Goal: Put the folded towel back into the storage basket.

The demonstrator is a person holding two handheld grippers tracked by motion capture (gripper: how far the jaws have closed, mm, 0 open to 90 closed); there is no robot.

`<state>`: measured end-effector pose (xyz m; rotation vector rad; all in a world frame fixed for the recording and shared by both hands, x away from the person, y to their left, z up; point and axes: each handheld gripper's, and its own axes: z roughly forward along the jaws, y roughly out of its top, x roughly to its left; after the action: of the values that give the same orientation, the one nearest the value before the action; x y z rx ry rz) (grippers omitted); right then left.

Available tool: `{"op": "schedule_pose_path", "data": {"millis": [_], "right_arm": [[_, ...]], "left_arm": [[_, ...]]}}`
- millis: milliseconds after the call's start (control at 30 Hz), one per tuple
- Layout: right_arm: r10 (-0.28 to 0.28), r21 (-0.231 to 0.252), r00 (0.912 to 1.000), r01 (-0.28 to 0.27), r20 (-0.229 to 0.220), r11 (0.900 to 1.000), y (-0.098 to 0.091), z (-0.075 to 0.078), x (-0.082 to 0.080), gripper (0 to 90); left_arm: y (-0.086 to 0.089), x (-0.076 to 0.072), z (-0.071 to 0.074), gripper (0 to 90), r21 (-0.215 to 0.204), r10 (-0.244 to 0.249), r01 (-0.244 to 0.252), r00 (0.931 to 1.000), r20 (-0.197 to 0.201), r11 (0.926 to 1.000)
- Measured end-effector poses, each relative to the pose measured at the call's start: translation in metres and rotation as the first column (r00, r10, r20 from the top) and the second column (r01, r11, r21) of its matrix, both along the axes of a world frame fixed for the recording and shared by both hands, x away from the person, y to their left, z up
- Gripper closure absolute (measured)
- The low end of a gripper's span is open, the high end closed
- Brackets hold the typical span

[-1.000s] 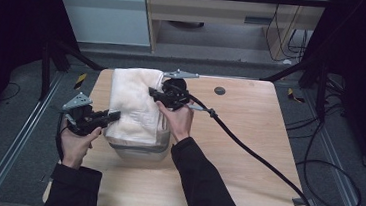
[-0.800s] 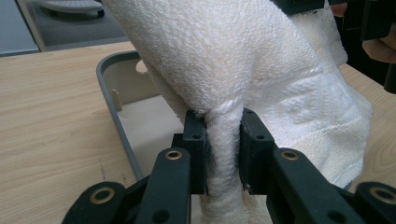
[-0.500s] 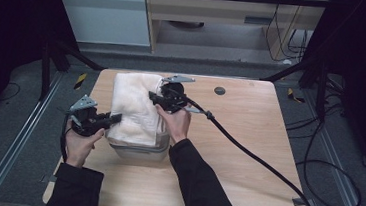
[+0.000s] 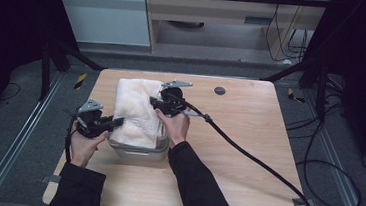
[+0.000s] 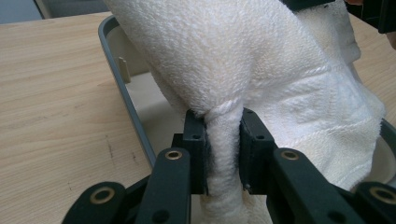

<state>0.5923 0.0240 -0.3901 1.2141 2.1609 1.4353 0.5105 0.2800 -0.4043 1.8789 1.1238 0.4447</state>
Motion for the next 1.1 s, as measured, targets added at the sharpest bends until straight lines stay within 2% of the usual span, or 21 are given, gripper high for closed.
{"op": "schedule_pose_path", "data": {"millis": [900, 1100], "right_arm": [[-0.022, -0.071, 0.9988, 0.018, -0.044, 0.9973, -0.003, -0.034, 0.001, 63.0], [-0.017, -0.105, 0.9991, 0.013, -0.040, 0.9944, -0.001, -0.039, 0.000, 60.9]], "left_arm": [[-0.015, 0.007, -0.025, 74.3, 0.094, -0.003, 0.009, 0.9981, -0.062, 0.9956], [-0.017, 0.008, -0.029, 72.2, 0.117, 0.006, 0.003, 0.9969, -0.079, 0.9931]]}}
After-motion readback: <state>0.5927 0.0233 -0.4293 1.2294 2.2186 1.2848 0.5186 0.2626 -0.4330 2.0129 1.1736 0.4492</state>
